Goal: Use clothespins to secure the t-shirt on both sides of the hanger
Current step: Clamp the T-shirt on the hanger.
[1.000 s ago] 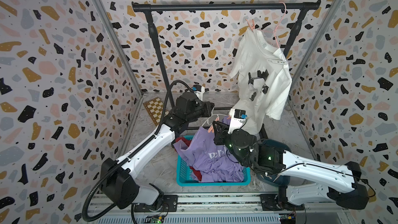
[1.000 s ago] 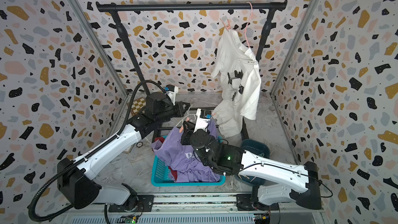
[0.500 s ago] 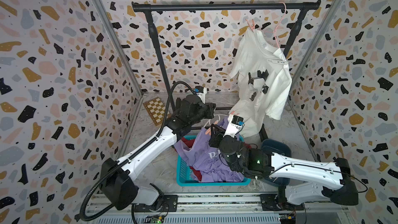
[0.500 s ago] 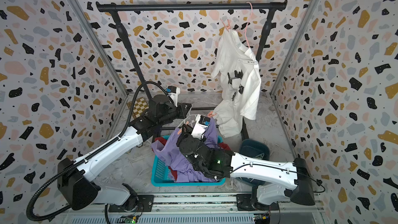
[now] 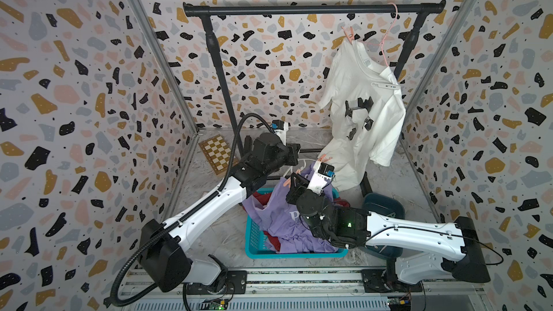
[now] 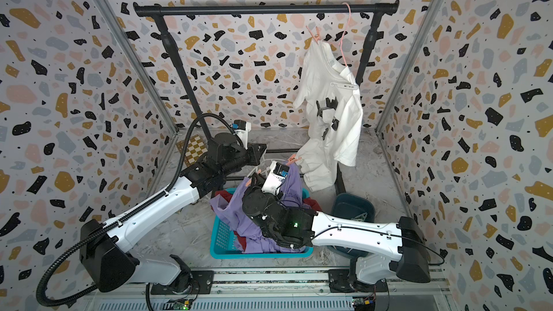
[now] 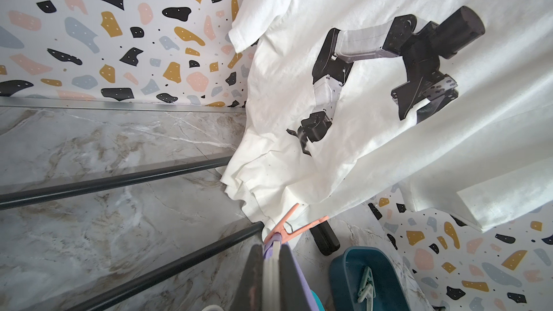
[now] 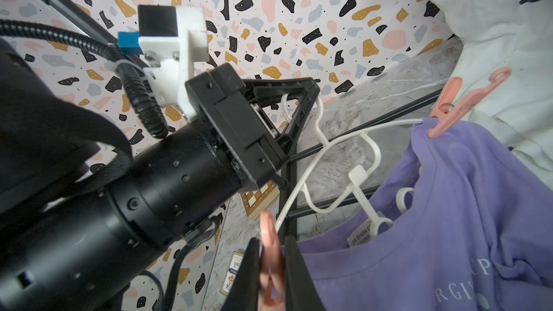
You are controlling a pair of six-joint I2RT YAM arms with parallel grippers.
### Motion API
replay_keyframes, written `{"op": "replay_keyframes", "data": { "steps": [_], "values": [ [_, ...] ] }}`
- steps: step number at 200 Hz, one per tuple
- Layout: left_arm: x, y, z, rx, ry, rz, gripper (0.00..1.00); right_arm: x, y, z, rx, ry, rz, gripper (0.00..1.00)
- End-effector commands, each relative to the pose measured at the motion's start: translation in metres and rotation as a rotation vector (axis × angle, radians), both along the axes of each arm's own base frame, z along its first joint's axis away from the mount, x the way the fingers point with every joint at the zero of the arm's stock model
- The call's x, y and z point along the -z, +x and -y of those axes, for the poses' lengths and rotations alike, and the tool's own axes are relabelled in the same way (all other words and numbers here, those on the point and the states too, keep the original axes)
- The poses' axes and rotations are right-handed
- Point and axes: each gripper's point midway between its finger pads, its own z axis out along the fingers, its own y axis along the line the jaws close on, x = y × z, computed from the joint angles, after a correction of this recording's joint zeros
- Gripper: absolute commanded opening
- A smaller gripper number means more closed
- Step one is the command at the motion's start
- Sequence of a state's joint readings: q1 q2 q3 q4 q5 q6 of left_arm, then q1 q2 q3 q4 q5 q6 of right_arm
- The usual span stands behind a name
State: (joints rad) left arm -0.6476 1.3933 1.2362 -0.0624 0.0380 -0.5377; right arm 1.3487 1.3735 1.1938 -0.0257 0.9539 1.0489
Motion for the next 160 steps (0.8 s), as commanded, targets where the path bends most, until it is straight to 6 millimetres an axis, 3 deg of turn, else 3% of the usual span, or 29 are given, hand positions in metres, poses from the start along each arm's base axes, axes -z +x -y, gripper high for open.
{"op": "replay_keyframes", "data": {
  "steps": [1,31,160],
  "values": [
    [-0.033,0.004,-0.005,-0.039,-0.055,0.120,0.00,-0.018,0.001,0.004,0.030,0.060,0.017,0.00],
    [-0.029,0.006,-0.006,-0.056,-0.054,0.117,0.00,-0.020,0.003,0.000,0.051,0.071,-0.003,0.00],
    [-0.030,0.007,0.003,-0.083,-0.026,0.149,0.00,0.005,-0.001,-0.006,0.116,0.096,-0.076,0.00]
  ]
}}
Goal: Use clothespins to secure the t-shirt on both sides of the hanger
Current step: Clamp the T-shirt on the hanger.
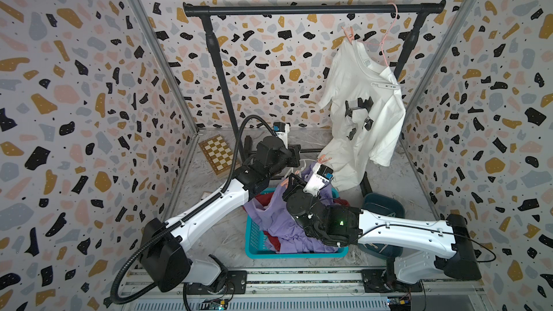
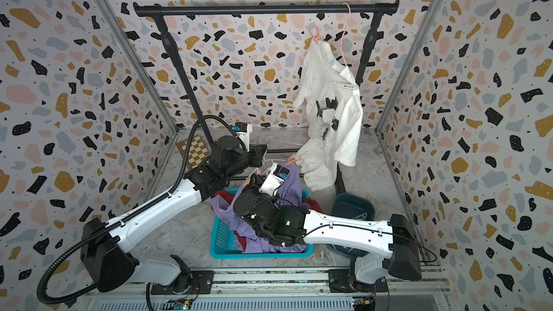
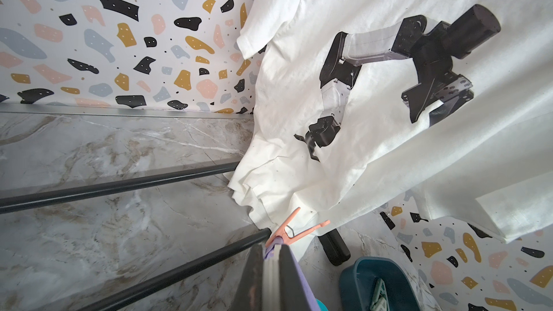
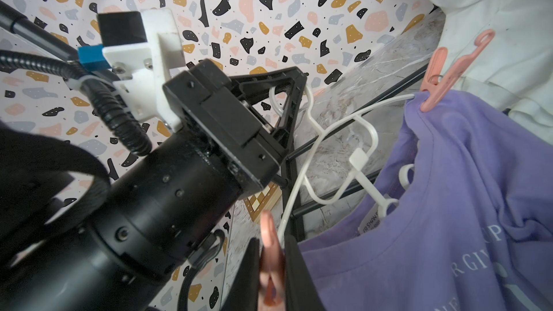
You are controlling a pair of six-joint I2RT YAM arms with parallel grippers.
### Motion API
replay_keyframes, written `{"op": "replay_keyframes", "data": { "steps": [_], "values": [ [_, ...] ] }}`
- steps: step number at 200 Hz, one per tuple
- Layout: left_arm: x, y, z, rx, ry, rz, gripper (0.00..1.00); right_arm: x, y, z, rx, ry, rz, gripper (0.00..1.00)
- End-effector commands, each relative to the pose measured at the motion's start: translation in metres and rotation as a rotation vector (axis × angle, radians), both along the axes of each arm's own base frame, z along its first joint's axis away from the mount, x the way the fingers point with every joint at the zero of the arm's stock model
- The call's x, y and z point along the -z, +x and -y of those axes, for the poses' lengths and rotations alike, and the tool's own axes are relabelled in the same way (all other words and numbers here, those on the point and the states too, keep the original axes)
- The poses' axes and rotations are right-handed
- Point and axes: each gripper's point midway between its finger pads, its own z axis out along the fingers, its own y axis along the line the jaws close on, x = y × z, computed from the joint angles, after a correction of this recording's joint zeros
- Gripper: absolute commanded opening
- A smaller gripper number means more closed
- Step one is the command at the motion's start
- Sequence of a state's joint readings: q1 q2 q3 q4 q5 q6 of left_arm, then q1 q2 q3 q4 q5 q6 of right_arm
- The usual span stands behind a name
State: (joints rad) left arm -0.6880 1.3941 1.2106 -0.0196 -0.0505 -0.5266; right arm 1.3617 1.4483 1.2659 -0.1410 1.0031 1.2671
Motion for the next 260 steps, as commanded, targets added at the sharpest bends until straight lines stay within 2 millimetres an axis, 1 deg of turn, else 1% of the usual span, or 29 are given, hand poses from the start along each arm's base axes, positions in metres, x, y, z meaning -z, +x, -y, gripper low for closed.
{"op": "replay_keyframes", "data": {
  "steps": [1,49,70,86,111,122,134,165,174,188,210,250,260],
  "values": [
    [-0.032,0.008,0.000,-0.042,-0.042,0.113,0.00,-0.008,-0.002,0.001,0.040,0.012,0.002,0.00],
    [-0.033,0.008,0.000,-0.066,-0.051,0.123,0.00,-0.012,-0.001,-0.004,0.062,0.014,0.006,0.00],
    [-0.032,0.009,-0.002,-0.079,-0.045,0.129,0.00,-0.007,-0.003,-0.009,0.048,0.010,-0.007,0.00],
    [-0.031,0.010,-0.001,-0.079,-0.036,0.126,0.00,0.001,-0.004,-0.013,0.048,-0.002,-0.023,0.00],
    [-0.029,0.012,-0.002,-0.090,-0.030,0.125,0.00,0.001,-0.005,-0.017,0.048,-0.022,-0.025,0.00],
    [-0.028,0.012,-0.002,-0.091,-0.025,0.125,0.00,0.000,-0.005,-0.018,0.049,-0.030,-0.026,0.08],
    [-0.029,0.012,-0.003,-0.093,-0.024,0.126,0.00,0.001,-0.006,-0.017,0.049,-0.028,-0.027,0.11],
    [-0.030,0.013,-0.002,-0.093,-0.019,0.126,0.00,-0.001,-0.006,-0.015,0.058,-0.027,-0.020,0.14],
    [-0.030,0.014,-0.002,-0.094,-0.020,0.127,0.00,-0.001,-0.007,-0.015,0.058,-0.025,-0.021,0.16],
    [-0.030,0.014,-0.002,-0.094,-0.014,0.127,0.00,-0.001,-0.007,-0.016,0.052,-0.028,-0.019,0.22],
    [-0.030,0.014,-0.002,-0.093,-0.012,0.128,0.00,0.000,-0.008,-0.016,0.049,-0.027,-0.019,0.23],
    [-0.030,0.013,-0.004,-0.097,-0.001,0.136,0.00,-0.004,-0.009,-0.013,0.044,-0.024,-0.016,0.29],
    [-0.030,0.014,-0.004,-0.099,0.002,0.138,0.00,-0.004,-0.009,-0.012,0.043,-0.019,-0.016,0.33]
  ]
}}
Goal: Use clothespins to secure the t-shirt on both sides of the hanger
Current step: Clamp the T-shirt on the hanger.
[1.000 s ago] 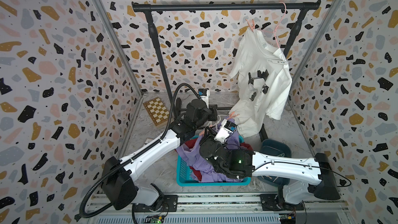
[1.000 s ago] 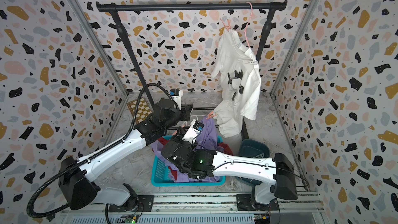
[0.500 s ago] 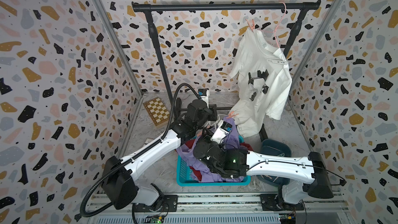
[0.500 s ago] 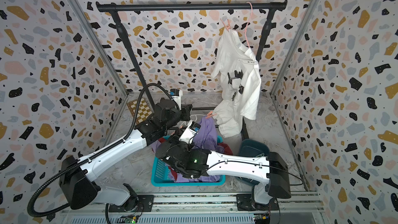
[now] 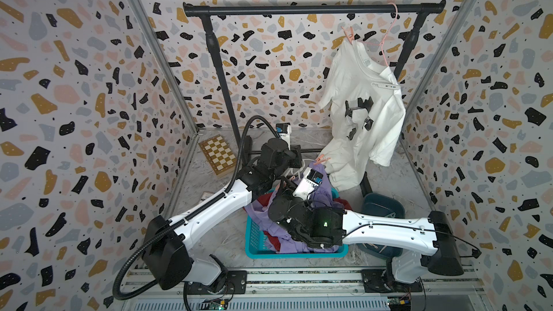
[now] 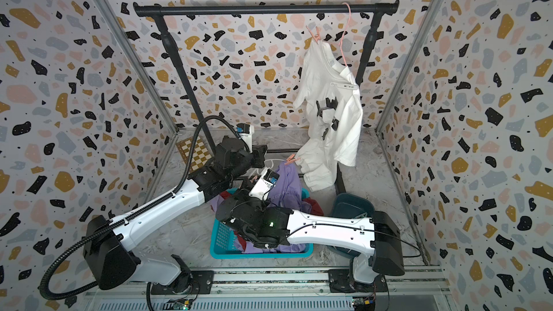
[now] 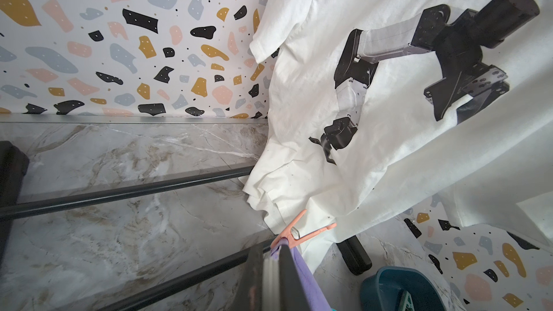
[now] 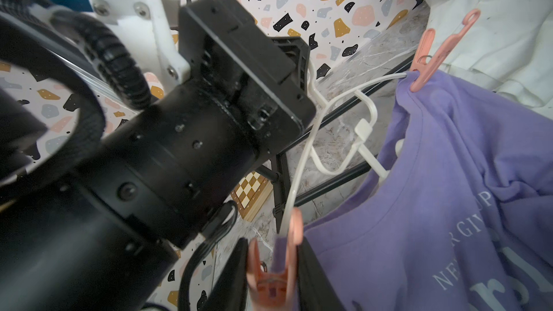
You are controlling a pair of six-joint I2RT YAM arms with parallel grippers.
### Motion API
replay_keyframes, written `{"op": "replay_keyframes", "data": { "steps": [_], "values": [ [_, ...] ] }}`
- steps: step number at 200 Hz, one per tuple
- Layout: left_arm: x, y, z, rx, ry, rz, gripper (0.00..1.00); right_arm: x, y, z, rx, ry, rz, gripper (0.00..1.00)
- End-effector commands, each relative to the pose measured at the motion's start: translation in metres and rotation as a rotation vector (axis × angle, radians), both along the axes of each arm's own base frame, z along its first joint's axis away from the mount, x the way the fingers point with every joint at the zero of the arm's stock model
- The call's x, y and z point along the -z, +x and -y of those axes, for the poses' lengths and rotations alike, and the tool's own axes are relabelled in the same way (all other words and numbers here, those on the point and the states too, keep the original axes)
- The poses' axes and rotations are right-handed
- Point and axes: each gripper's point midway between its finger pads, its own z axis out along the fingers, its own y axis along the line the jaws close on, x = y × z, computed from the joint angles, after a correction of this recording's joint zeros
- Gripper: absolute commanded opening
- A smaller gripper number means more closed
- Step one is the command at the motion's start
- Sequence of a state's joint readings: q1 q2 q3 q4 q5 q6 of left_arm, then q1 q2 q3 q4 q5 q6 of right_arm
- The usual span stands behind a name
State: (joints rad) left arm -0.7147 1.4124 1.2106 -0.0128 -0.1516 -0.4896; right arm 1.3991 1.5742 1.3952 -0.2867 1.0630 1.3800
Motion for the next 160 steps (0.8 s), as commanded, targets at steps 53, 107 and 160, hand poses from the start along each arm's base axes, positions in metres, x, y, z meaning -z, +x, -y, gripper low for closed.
{"op": "replay_keyframes", "data": {
  "steps": [53,107,160],
  "values": [
    [-0.037,0.008,-0.003,-0.036,-0.057,0.125,0.00,-0.023,-0.005,0.020,-0.010,0.031,0.029,0.71],
    [-0.040,0.004,-0.002,-0.004,-0.032,0.165,0.00,-0.022,-0.012,0.035,-0.062,-0.020,0.035,1.00],
    [-0.043,0.002,-0.003,0.005,-0.025,0.191,0.00,-0.039,-0.021,0.064,-0.161,-0.054,0.135,1.00]
  ]
}}
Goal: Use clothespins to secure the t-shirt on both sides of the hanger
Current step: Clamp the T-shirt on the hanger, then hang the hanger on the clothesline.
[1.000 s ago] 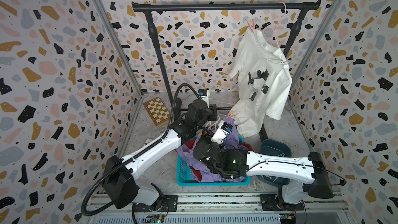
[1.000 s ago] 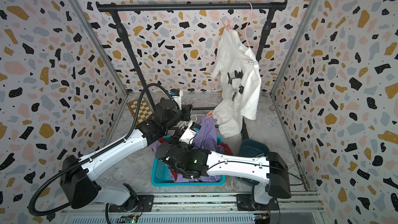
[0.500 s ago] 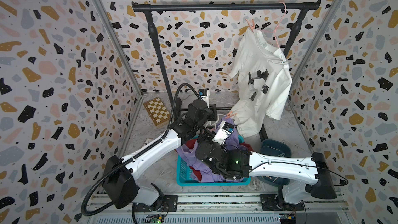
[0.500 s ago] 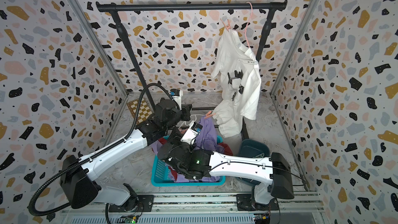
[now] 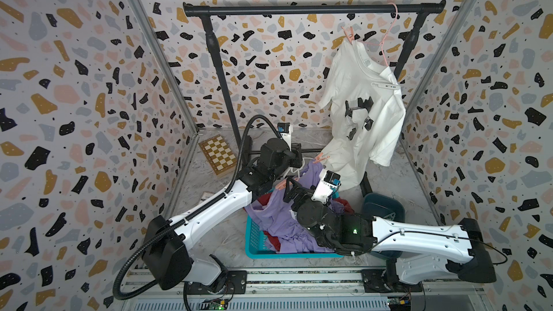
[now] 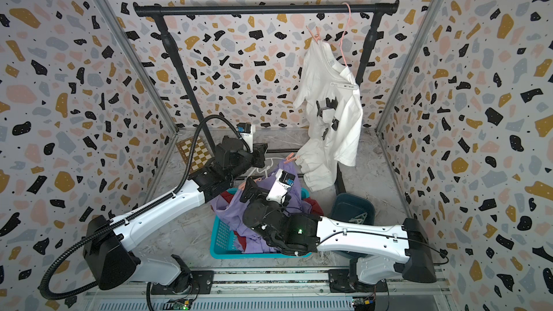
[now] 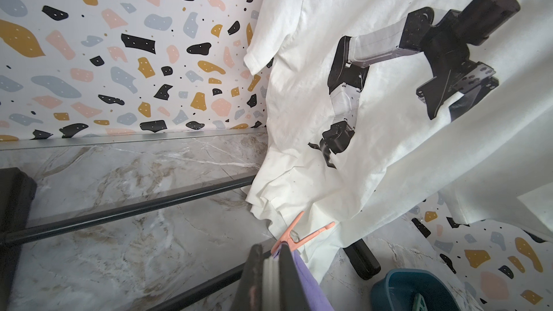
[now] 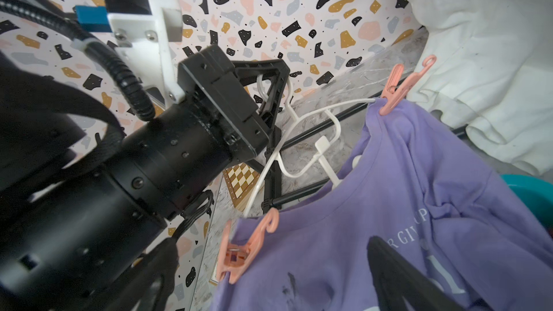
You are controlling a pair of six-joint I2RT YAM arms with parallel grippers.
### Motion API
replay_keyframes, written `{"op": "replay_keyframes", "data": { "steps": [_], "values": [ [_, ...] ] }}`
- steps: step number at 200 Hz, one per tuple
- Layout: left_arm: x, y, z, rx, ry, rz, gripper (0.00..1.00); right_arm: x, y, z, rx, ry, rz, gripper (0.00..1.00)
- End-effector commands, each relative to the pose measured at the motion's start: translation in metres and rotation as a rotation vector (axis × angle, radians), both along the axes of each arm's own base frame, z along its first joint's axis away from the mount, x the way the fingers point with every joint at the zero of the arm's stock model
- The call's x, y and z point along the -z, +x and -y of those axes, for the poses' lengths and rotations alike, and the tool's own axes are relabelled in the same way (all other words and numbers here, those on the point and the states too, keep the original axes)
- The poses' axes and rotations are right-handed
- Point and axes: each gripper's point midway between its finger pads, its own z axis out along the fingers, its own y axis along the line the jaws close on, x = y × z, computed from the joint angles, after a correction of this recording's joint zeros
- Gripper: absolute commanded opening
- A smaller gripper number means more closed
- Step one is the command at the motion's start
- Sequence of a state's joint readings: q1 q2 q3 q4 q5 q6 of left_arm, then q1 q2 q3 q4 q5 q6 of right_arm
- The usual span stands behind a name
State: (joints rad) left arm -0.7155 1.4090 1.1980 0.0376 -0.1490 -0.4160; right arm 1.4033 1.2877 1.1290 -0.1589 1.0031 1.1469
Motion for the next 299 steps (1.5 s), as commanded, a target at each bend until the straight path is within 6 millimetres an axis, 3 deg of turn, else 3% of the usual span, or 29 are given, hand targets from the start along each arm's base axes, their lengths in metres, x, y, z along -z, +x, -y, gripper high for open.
{"op": "replay_keyframes", "data": {
  "steps": [1,56,90,159,221,299],
  "values": [
    [-0.036,0.001,-0.005,-0.014,-0.060,0.123,0.00,-0.028,-0.005,0.011,-0.051,0.011,0.068,1.00],
    [-0.037,0.001,-0.002,0.024,-0.016,0.152,0.00,-0.042,-0.011,0.046,-0.118,-0.124,0.165,0.99],
    [-0.042,0.003,-0.008,0.072,-0.031,0.161,0.00,-0.041,-0.002,0.067,-0.244,-0.214,0.222,0.98],
    [-0.060,0.005,-0.024,0.174,-0.082,0.178,0.00,-0.029,0.019,0.137,-0.304,-0.396,0.275,0.98],
    [-0.062,0.013,-0.024,0.283,-0.099,0.126,0.00,0.003,0.037,0.137,-0.482,-0.471,0.194,0.98],
    [-0.068,-0.004,-0.021,0.536,-0.153,0.130,0.00,0.007,0.039,0.135,-0.713,-0.359,0.206,0.97]
  ]
}}
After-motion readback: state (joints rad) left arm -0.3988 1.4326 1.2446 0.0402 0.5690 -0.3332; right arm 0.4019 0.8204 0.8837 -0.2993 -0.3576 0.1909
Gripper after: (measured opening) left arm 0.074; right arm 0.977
